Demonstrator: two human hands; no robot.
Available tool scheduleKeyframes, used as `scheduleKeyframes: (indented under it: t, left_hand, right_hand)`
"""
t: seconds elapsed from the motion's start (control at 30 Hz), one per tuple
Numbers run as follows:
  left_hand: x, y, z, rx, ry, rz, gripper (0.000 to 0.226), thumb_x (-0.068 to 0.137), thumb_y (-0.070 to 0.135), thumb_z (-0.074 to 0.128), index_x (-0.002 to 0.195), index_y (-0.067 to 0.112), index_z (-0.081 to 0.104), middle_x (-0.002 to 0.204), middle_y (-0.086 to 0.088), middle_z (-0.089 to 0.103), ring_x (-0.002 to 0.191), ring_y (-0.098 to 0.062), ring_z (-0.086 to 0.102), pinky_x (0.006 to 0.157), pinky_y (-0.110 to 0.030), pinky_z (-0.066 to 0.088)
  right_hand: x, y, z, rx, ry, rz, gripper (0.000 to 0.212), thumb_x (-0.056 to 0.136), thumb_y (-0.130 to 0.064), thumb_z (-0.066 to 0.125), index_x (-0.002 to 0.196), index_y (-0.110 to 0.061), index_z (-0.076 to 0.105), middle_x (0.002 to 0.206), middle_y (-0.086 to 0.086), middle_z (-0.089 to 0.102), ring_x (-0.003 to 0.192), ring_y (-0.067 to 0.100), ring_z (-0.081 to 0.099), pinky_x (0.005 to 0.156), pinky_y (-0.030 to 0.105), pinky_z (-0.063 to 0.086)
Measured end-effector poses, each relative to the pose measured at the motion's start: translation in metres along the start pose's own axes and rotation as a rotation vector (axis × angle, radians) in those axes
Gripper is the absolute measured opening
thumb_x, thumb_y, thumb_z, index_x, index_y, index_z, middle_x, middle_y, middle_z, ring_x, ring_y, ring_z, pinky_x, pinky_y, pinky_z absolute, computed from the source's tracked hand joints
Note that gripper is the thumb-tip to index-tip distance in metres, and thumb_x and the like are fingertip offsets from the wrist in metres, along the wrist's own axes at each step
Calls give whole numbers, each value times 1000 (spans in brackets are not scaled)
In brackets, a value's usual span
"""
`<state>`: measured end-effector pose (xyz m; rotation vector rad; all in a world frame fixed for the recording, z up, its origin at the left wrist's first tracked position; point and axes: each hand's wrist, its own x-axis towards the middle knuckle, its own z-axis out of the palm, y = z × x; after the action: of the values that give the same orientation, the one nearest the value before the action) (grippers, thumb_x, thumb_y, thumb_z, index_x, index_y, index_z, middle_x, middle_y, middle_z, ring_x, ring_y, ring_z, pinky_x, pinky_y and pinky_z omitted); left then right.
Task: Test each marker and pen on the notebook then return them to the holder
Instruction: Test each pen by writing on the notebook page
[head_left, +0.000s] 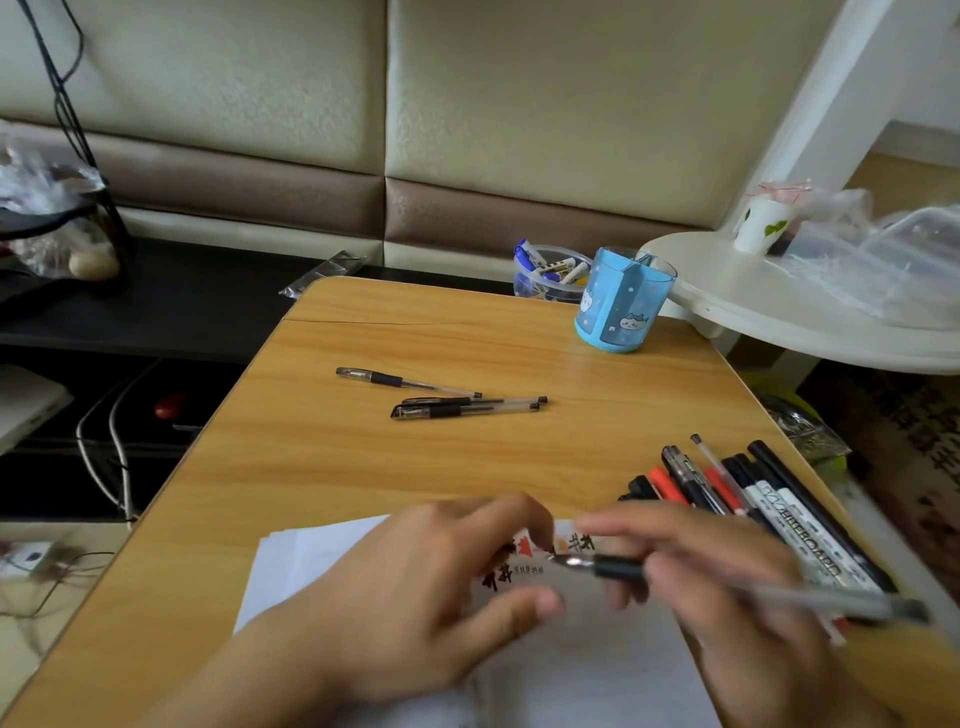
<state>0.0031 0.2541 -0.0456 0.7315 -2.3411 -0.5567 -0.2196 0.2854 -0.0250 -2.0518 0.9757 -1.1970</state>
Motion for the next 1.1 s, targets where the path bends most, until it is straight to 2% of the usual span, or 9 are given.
scheduleKeyframes:
  t: [0.07,0.13,0.2,0.27,0.33,0.43,0.67,0.77,1.1]
  left_hand:
    - [-1,-6,2,-62,68,-98,16,95,27,40,108,29,49,79,14,48,68,-8,46,61,-27,38]
    - [-1,-9,5,-50,144,-154,28,93,9,37,110,28,47,84,14,47,74,-10,48,65,-26,39]
    - [0,-10,8,16,181,-174,36,95,5,39,119,31,45,95,16,49,89,-4,51,73,-14,40]
    - [2,-11,11,45,173,-182,40,95,6,46,124,33,46,101,18,52,95,4,49,78,-5,37]
    - [2,-13,12,60,159,-158,40,93,8,52,124,32,50,100,18,57,93,7,51,77,-3,37]
    - [2,-14,12,19,218,-162,40,89,9,59,123,32,54,103,16,65,88,2,61,74,-11,46]
    - [3,-16,12,-24,236,-192,40,87,12,63,120,32,55,103,14,70,87,6,63,72,-11,48]
    - [3,-16,12,-24,233,-190,39,87,13,62,120,33,54,104,15,69,89,4,63,74,-13,49]
    - [3,-18,13,-34,215,-162,36,88,9,61,120,25,59,106,11,70,98,7,61,79,-8,46]
  right_hand:
    - [0,7,-1,171,127,162,31,85,-46,59,88,-21,77,64,7,68,57,29,63,44,37,50]
    - [2,15,4,73,175,303,46,79,-58,64,72,-13,71,56,15,63,47,30,59,42,33,47]
    - [5,23,13,-4,165,382,38,81,-48,69,67,-13,64,50,14,61,41,28,55,40,28,43]
    - [8,30,20,-8,155,435,22,82,-21,73,66,-13,61,47,11,60,38,21,52,38,26,39]
    - [9,35,23,-51,174,421,27,81,-11,74,61,-8,55,45,13,57,37,24,45,38,32,35]
    - [10,39,27,-139,226,367,43,81,-24,77,54,-8,48,43,16,49,40,34,42,39,39,33]
    - [8,44,31,-143,216,340,42,81,-20,73,51,-12,44,44,15,43,38,11,33,40,24,27]
    - [7,45,30,-149,184,336,41,82,-10,73,52,-9,45,43,14,43,39,8,33,40,22,26]
    - [8,44,30,-150,167,352,41,80,-4,72,51,-10,43,44,15,41,38,9,31,39,22,24]
